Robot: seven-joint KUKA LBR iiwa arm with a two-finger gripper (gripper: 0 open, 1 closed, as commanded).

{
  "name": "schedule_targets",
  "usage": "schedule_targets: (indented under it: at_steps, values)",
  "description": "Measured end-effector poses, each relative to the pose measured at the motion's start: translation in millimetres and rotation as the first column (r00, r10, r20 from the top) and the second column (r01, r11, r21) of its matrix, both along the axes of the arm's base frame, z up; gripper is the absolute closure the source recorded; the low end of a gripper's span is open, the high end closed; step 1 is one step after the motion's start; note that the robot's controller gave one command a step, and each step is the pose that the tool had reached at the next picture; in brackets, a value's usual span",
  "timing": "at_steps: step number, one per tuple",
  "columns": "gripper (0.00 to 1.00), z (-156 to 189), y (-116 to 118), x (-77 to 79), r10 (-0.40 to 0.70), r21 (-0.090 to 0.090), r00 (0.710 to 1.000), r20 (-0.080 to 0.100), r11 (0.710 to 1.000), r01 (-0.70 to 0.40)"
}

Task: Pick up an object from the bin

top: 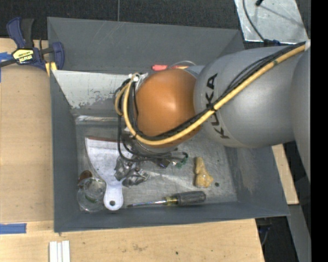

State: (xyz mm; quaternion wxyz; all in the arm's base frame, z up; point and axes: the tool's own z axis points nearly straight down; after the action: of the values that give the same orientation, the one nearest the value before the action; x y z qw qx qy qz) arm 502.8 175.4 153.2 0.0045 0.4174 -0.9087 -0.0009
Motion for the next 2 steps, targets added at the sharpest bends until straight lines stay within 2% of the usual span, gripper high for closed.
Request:
schedule_targets:
  at_steps: [1, 2]
  values:
    - [1.00, 29.8, -5.7, 15.3, -0.016, 0.007, 1.000, 0.019, 1.000, 0.016]
    - [0.00, -11.7, -4.5, -20.7, 0.128, 0.004, 0.992, 0.010, 0.992, -0.128]
